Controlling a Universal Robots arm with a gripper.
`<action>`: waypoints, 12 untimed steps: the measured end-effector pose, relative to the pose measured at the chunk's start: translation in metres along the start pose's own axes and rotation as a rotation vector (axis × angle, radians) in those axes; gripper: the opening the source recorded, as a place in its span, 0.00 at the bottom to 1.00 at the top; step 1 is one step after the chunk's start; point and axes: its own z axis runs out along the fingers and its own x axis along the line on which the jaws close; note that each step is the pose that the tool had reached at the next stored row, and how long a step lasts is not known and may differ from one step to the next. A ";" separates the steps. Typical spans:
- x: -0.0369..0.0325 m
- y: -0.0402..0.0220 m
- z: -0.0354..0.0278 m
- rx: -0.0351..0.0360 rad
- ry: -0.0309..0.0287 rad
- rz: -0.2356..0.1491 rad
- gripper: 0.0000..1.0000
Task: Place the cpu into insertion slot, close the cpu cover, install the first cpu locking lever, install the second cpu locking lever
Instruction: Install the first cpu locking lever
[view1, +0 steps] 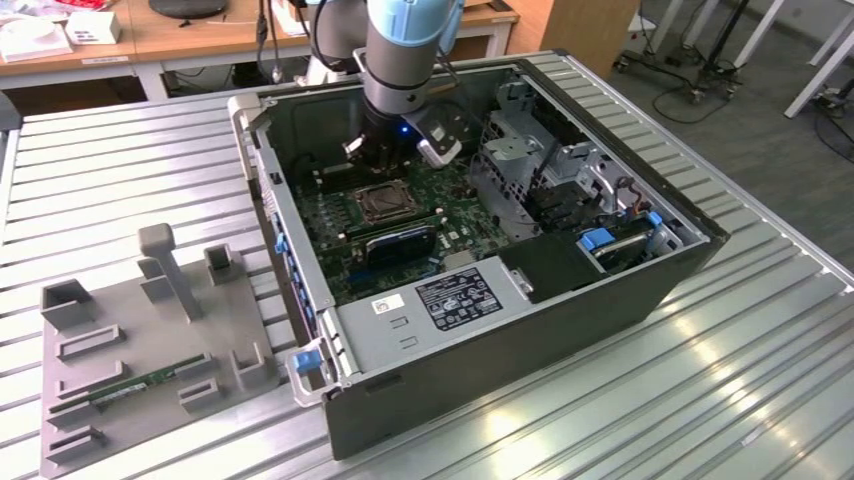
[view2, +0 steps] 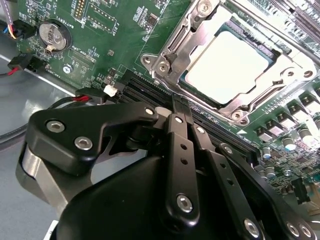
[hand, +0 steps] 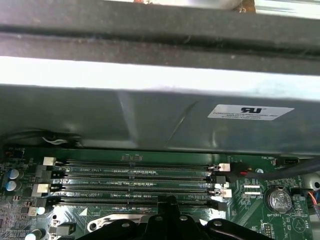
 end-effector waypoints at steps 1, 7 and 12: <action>-0.0002 -0.0001 0.0000 0.0001 0.0000 0.000 0.11; -0.0004 -0.0008 0.0013 0.0001 0.0000 0.000 0.11; -0.0009 -0.0010 0.0021 -0.0001 -0.0001 0.000 0.11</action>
